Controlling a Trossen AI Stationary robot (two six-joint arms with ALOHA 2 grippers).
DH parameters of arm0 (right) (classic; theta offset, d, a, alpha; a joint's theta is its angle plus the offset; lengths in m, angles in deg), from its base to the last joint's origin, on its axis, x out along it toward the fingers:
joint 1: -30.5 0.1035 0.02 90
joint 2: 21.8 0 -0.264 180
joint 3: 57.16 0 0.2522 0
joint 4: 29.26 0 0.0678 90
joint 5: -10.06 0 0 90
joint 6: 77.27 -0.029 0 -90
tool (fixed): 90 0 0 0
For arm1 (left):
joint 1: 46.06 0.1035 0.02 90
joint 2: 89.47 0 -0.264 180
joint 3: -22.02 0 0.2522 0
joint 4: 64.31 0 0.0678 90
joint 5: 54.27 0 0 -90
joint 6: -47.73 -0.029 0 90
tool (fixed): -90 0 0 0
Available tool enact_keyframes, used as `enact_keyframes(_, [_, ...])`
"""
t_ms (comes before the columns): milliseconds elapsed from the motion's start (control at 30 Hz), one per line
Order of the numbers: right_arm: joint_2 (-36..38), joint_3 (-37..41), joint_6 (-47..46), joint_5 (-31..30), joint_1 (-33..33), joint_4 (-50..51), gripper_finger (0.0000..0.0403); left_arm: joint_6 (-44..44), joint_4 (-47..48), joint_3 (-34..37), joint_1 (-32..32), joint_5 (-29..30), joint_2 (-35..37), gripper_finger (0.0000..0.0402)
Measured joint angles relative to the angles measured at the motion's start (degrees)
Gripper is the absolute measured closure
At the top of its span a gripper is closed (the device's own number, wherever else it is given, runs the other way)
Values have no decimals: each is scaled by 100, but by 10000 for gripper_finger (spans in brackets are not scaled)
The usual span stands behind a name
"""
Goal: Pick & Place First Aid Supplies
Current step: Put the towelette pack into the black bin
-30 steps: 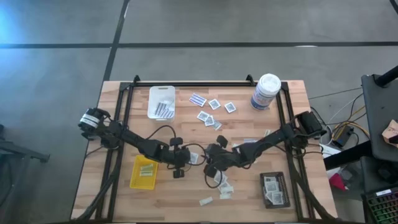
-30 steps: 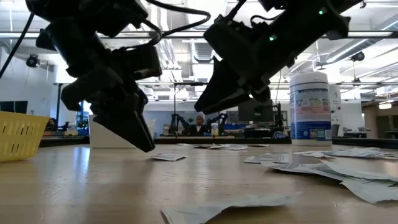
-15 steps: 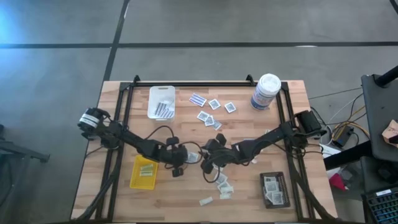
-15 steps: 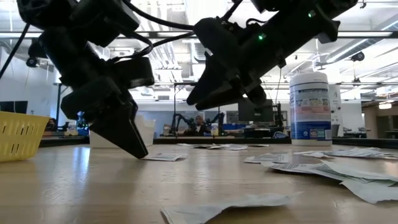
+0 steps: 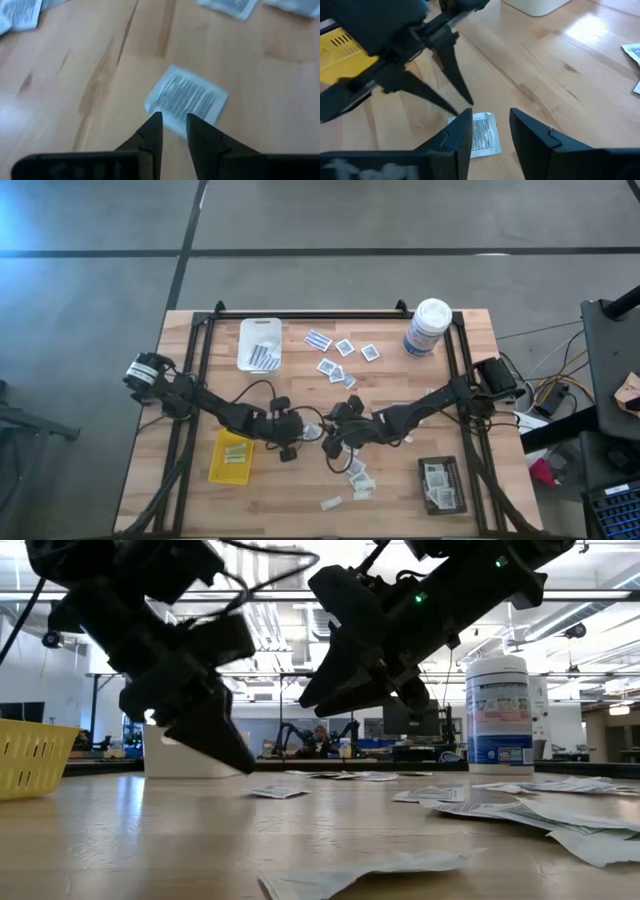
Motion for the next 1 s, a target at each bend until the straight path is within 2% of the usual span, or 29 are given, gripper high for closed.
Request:
enact_keyframes(400, [0,0,7,-13,0,-9,284,20,-273,68,-73,-147,0,321])
enact_keyframes(700, [0,0,48,-33,-7,-13,282,273,-401,262,-74,44,4,321])
enact_keyframes(1000, [0,0,50,-62,-42,-27,276,448,-1241,512,-94,43,-325,321])
